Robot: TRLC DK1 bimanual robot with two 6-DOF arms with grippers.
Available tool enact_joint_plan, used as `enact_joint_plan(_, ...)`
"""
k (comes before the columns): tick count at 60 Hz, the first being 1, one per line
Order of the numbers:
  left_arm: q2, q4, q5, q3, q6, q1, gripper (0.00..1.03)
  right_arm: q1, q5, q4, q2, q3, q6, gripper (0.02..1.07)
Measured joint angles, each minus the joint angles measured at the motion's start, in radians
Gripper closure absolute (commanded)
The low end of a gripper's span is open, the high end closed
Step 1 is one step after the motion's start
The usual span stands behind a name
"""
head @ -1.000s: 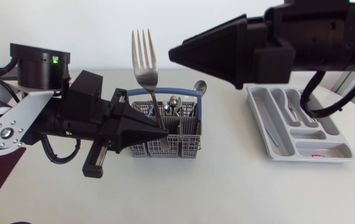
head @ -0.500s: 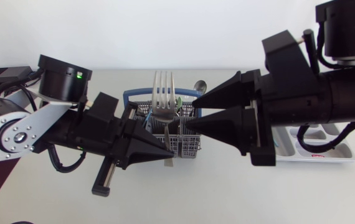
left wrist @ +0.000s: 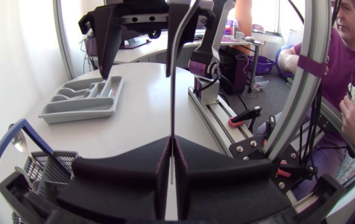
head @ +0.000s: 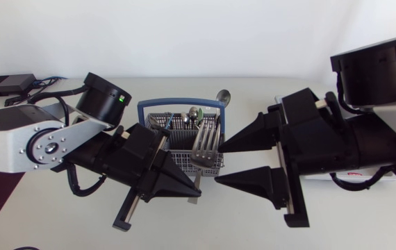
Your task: Sort the cutlery from the basket into the organizer compartments.
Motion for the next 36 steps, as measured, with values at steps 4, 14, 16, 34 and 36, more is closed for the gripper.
enact_joint_plan(4,0.014,-0.002,-0.004,0.008,0.011,-0.006,1.0,0.004,0.0,0.004,-0.005,-0.013,-0.004,0.4)
enact_joint_plan(14,0.04,-0.006,-0.023,0.032,0.015,-0.007,1.0,0.037,0.005,0.042,-0.019,-0.047,0.002,0.51)
enact_joint_plan(16,0.046,-0.006,-0.025,0.037,0.015,-0.008,1.0,0.046,0.005,0.046,-0.023,-0.051,0.008,0.54)
enact_joint_plan(34,0.079,-0.006,-0.045,0.068,0.015,-0.029,1.0,0.098,0.077,0.127,-0.071,-0.09,0.058,0.69)
enact_joint_plan(36,0.08,-0.006,-0.047,0.07,0.015,-0.033,1.0,0.098,0.08,0.137,-0.071,-0.094,0.062,0.72)
